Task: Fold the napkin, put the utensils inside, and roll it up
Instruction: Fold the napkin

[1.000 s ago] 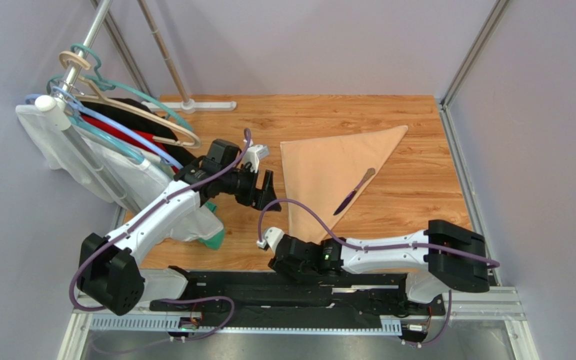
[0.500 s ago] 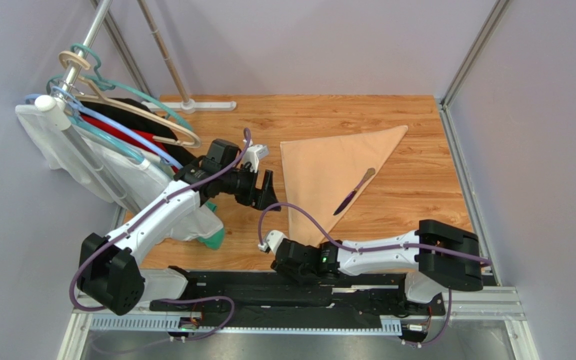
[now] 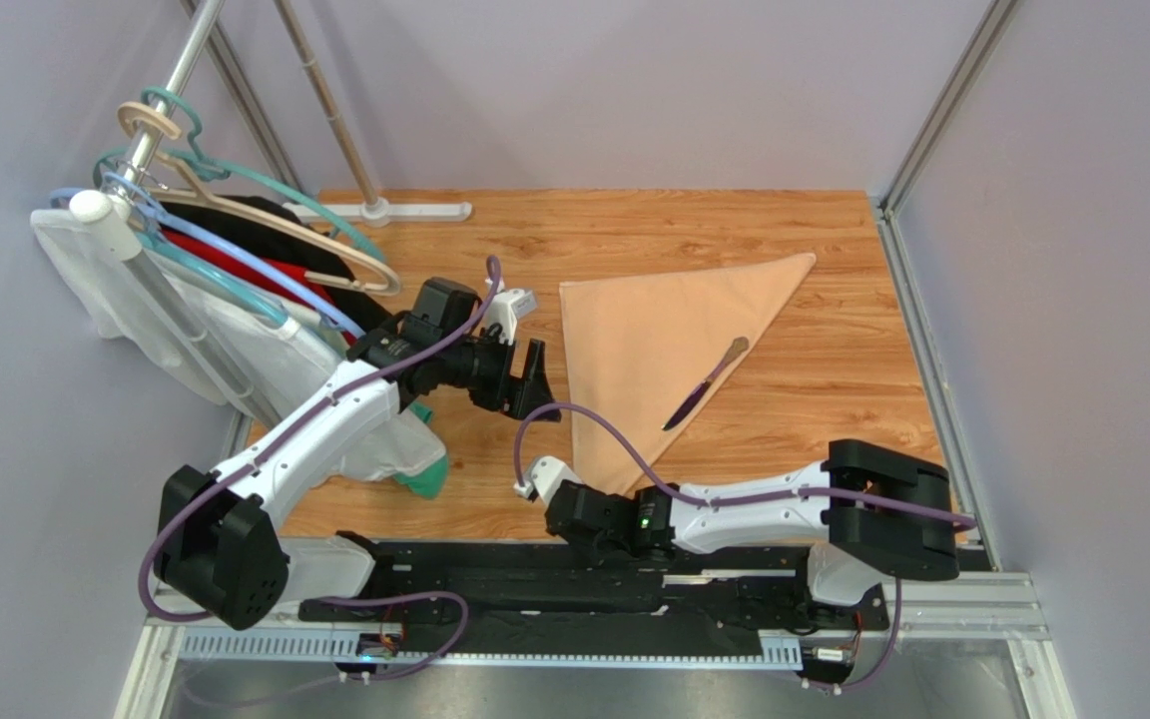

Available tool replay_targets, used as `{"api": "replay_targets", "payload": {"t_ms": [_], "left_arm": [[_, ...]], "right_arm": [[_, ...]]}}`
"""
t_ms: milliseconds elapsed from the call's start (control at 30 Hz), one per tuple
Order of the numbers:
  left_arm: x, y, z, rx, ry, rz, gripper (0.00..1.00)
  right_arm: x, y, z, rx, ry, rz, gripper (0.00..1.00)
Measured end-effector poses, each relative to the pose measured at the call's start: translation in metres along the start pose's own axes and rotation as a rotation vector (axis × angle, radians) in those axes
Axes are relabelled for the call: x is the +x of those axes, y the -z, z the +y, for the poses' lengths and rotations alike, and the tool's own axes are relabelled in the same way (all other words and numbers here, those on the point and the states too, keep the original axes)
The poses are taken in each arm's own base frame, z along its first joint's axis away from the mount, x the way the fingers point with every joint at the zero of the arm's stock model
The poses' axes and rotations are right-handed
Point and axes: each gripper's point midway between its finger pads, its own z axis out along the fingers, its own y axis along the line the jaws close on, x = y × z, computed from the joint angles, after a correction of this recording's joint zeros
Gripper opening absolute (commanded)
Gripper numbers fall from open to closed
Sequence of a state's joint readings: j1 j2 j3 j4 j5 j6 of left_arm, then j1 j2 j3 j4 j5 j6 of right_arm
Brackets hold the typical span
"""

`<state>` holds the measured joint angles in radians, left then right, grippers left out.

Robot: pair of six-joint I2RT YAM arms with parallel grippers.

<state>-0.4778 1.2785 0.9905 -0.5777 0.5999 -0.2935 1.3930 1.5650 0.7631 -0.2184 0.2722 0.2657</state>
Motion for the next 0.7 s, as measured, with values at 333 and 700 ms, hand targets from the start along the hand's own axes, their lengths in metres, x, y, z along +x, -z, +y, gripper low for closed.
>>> {"api": "replay_targets", "payload": {"t_ms": [333, 700], "left_arm": [[-0.001, 0.000, 0.004, -0.021, 0.003, -0.007, 0.88], [-0.004, 0.002, 0.010, -0.041, 0.021, -0.019, 0.88]], "right_arm": [[0.000, 0.015, 0.000, 0.004, -0.043, 0.001, 0.00], [-0.031, 0.054, -0.033, 0.035, -0.203, -0.106, 0.00]]}}
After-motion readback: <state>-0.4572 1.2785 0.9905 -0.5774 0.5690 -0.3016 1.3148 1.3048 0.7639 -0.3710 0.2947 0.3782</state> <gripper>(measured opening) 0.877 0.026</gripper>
